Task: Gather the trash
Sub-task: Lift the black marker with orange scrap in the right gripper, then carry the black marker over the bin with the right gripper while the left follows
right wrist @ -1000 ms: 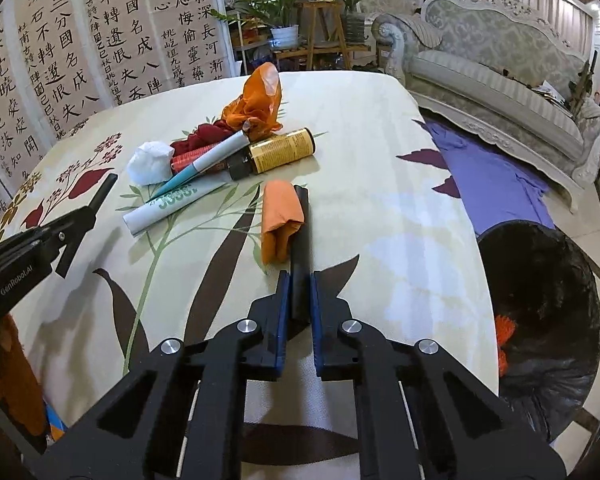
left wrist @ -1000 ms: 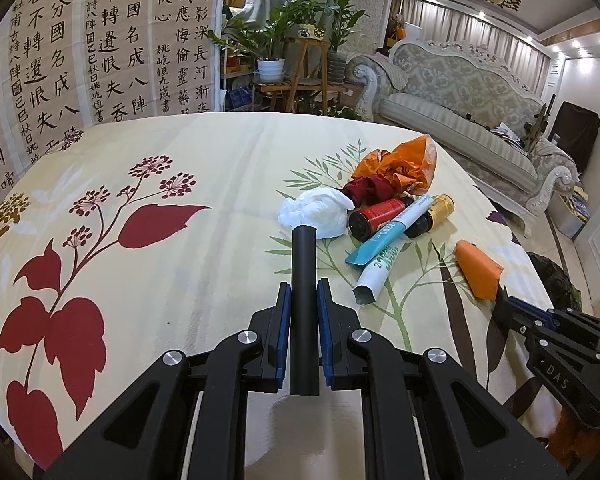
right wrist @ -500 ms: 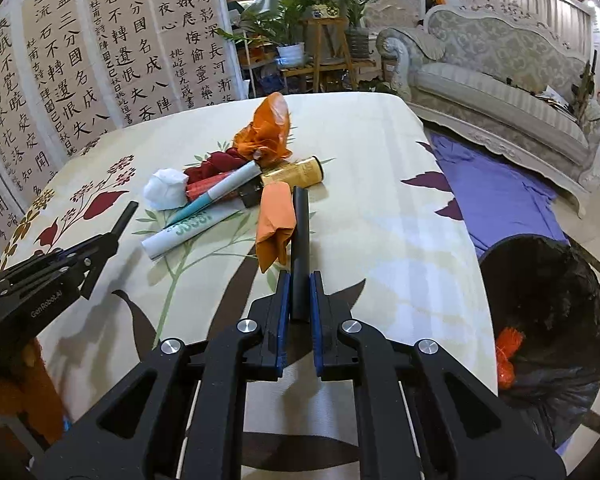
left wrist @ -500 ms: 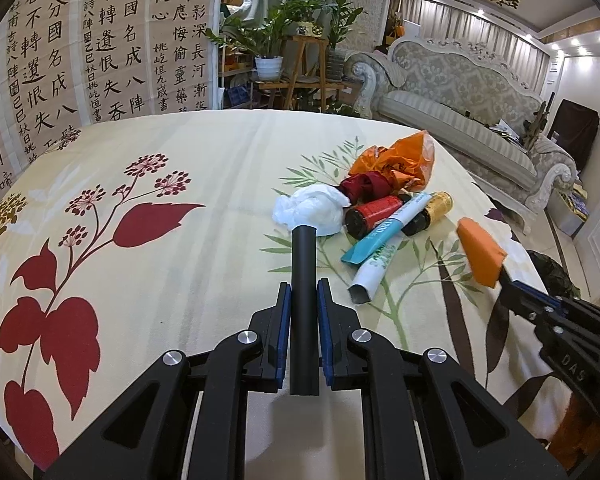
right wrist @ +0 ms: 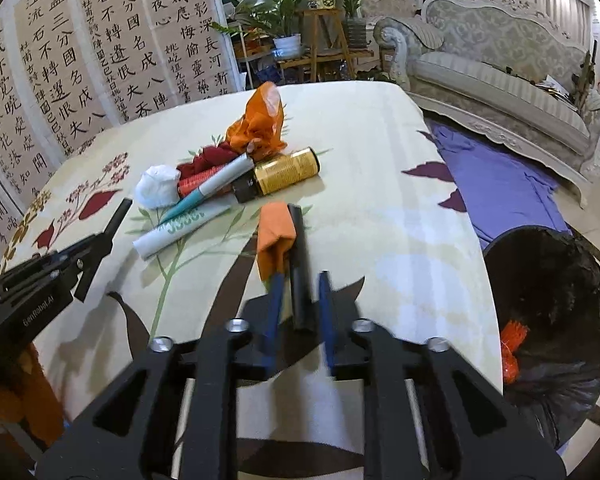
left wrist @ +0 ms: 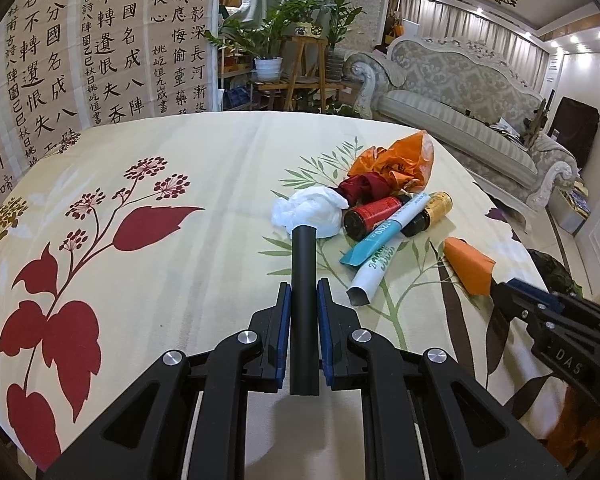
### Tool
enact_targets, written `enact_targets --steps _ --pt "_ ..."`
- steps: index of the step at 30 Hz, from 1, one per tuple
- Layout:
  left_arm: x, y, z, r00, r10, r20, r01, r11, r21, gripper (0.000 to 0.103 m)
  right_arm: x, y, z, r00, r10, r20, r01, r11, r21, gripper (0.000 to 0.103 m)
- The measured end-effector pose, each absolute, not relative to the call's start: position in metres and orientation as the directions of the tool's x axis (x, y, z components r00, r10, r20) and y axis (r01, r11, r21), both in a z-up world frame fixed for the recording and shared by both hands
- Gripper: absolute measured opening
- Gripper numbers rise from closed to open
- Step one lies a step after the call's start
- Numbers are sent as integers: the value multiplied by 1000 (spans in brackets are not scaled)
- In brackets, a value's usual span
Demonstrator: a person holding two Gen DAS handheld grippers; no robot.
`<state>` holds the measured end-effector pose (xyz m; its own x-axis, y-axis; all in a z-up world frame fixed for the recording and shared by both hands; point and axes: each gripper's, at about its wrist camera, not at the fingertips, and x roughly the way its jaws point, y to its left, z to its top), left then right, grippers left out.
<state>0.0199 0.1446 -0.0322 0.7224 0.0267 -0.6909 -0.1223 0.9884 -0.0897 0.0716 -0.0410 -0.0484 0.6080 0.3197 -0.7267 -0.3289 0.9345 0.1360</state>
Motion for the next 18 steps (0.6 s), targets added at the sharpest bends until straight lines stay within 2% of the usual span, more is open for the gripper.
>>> enact_targets --steps 9,12,18 --pt "23 154 -33 717 38 -696 -138 986 -89 14 82 -23 -45 607 347 -715 -369 920 133 27" --pt "25 156 -35 713 37 -700 -139 986 -90 14 85 -14 -50 594 351 -724 -389 913 124 21" --pt "27 159 -38 709 36 -704 -144 985 -95 14 88 -7 -57 567 360 -740 -402 906 132 20"
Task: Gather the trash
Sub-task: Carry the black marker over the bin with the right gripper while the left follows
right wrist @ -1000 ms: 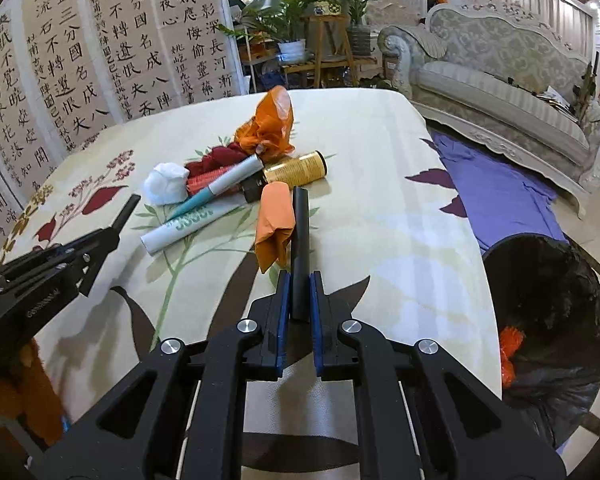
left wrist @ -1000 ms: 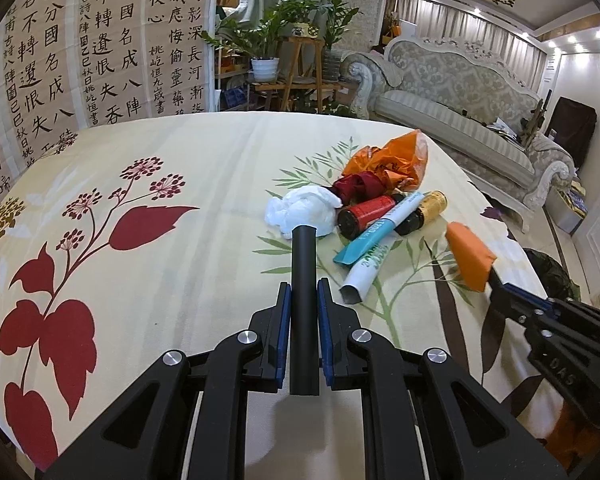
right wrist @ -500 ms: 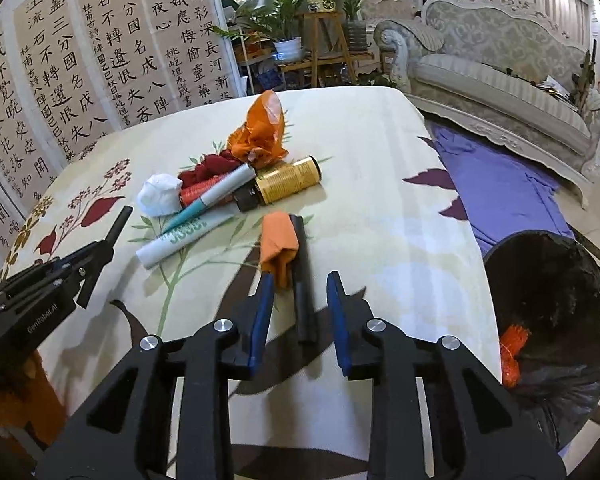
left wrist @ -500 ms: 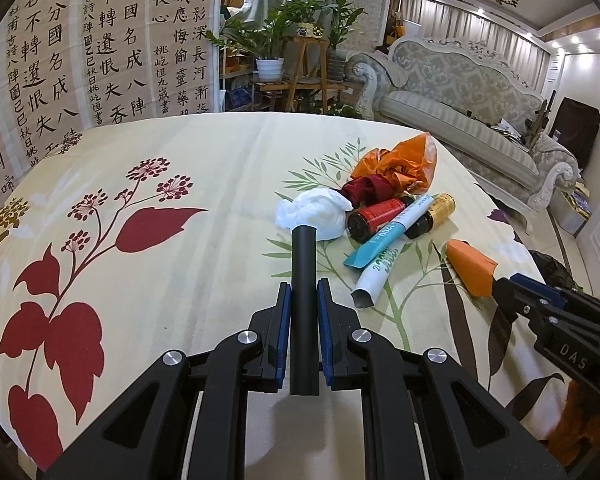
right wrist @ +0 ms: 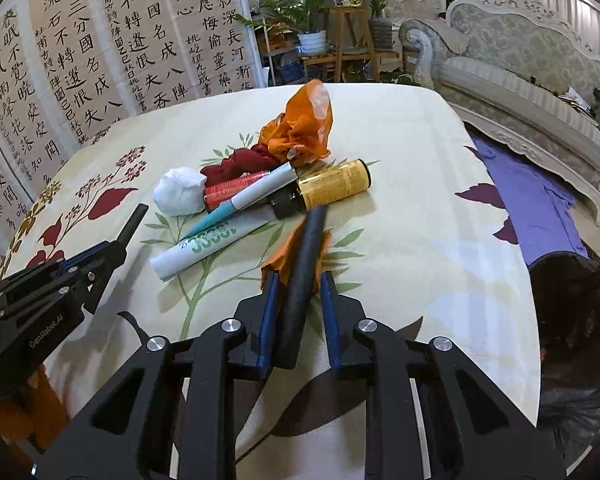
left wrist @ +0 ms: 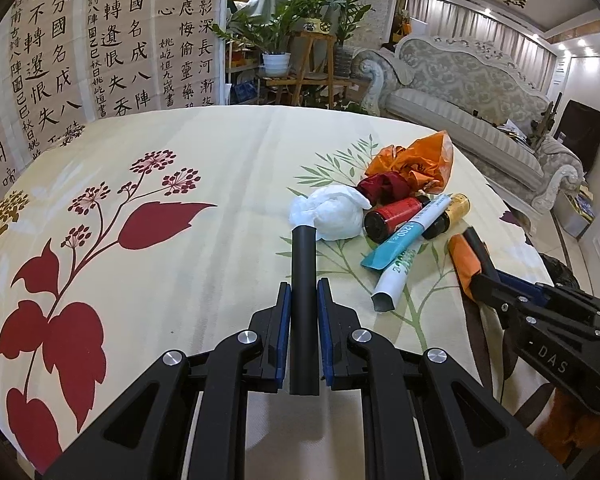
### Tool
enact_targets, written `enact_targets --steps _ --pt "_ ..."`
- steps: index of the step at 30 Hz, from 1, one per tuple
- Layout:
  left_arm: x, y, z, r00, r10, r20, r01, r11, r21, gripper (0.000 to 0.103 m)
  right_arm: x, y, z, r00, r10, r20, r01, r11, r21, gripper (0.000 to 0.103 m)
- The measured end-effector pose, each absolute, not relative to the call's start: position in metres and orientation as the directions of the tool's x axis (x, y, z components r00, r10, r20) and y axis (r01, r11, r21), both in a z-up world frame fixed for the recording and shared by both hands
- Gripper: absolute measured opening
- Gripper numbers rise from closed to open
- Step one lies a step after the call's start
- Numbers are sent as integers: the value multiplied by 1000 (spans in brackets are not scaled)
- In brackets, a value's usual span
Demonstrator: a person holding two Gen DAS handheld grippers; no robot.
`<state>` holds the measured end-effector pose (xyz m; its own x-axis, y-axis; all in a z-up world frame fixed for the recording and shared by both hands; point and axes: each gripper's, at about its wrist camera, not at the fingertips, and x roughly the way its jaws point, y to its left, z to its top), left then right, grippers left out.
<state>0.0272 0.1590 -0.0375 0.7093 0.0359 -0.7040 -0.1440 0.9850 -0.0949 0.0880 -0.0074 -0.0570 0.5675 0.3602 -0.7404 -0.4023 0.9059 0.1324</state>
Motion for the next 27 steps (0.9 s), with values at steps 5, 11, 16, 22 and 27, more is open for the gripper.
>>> enact_targets --steps 5,11,16,22,27 --pt "30 161 -39 705 31 -708 -144 984 -101 14 87 -8 -57 571 359 -738 -404 906 129 17" --pt "30 160 -39 705 31 -708 -145 984 -101 14 85 -7 -54 583 361 -728 -406 905 123 16" --pt "30 160 -39 706 31 -707 -145 984 -101 14 83 -8 -51 586 363 -725 -408 904 124 16" --pt "30 156 -37 713 29 -701 -140 985 -101 14 77 -14 -46 597 364 -715 -401 907 127 16" --pt "25 146 -31 730 21 -684 -121 988 -98 14 67 -30 -37 622 354 -698 -379 917 127 16"
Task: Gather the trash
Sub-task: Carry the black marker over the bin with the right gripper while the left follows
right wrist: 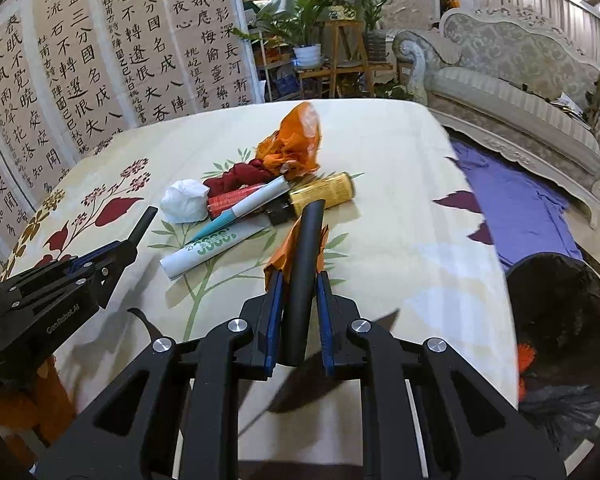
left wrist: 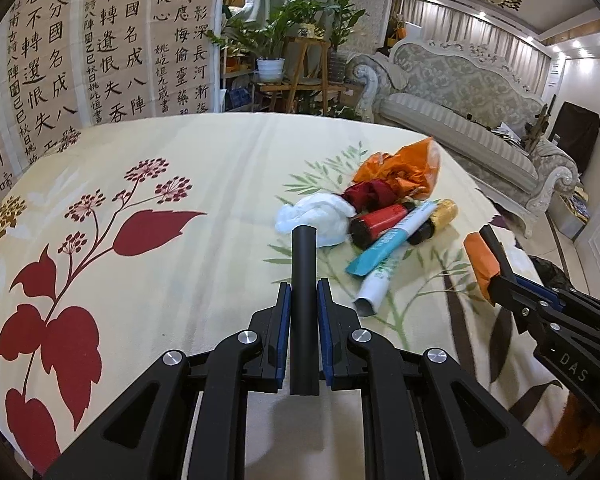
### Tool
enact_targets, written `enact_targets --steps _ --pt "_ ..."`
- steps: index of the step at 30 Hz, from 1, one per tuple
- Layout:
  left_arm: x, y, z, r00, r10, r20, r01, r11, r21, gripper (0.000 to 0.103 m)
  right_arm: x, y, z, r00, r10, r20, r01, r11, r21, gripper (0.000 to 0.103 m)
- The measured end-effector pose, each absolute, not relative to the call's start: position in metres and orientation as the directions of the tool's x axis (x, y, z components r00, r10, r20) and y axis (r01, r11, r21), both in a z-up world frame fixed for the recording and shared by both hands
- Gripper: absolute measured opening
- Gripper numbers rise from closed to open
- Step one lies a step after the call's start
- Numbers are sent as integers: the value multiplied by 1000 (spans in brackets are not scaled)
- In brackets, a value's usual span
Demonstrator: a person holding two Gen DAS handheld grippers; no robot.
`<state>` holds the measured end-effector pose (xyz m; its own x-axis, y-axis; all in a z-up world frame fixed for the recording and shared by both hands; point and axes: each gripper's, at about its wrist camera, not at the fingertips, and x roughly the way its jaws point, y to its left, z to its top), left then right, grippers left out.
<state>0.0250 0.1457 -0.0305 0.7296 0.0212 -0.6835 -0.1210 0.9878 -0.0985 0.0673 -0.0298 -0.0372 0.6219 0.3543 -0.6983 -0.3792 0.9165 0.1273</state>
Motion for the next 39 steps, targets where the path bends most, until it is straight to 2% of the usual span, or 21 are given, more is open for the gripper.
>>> enact_targets --steps 8,20,30,39 --pt "19 119 -20 748 -16 -664 -68 993 -100 14 50 -64 -19 676 327 -660 -332 935 123 16" --pt "23 35 -8 747 -151 -647 116 989 -97 14 30 -144 -7 753 214 -623 -176 977 123 16" --pt "37 -41 -7 724 -261 -639 273 958 -82 14 34 -217 -20 770 89 -631 -10 992 128 16" --pt "56 -91 -9 708 -308 -635 361 931 -49 14 48 -261 -37 764 34 -644 72 988 138 16"
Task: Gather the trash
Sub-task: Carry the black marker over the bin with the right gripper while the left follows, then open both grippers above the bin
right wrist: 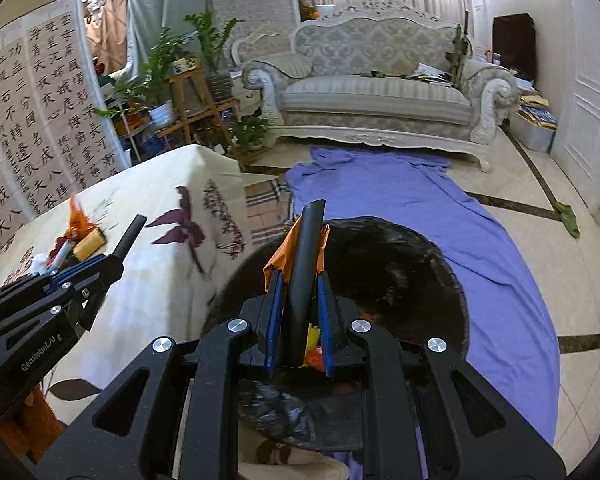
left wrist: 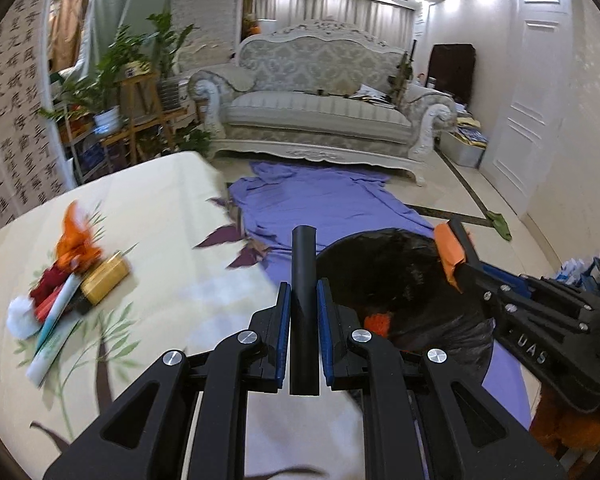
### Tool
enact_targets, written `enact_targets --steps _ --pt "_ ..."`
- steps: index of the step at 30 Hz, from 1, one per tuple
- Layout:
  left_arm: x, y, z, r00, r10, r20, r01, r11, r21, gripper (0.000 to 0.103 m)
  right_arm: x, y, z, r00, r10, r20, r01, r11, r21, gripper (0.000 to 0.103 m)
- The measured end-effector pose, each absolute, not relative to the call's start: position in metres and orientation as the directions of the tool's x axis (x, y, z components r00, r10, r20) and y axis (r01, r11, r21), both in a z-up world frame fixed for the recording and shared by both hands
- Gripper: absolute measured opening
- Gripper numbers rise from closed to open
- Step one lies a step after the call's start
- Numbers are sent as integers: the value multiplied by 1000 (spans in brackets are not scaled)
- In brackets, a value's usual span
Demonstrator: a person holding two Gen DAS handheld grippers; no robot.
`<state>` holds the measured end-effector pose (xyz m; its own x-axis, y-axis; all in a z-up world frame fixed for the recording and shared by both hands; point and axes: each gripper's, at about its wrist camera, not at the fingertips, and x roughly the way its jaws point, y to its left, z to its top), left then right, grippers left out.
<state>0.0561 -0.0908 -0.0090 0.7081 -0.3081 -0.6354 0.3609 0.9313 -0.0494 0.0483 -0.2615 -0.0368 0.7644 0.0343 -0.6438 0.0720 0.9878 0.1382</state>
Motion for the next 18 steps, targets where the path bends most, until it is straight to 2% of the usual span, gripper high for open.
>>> enact_targets --steps 15,17,18 --pt "96 -142 -26 673 -333 -660 435 900 -11 15 66 -303 -54 756 -2 -655 144 976 164 17" --pt "98 -144 -28 665 -331 -669 436 900 -12 24 69 -306 -56 753 -1 -657 152 973 172 20" --pt "98 -143 -29 667 -326 -670 430 903 -11 39 69 -308 -58 752 2 -659 155 971 180 22"
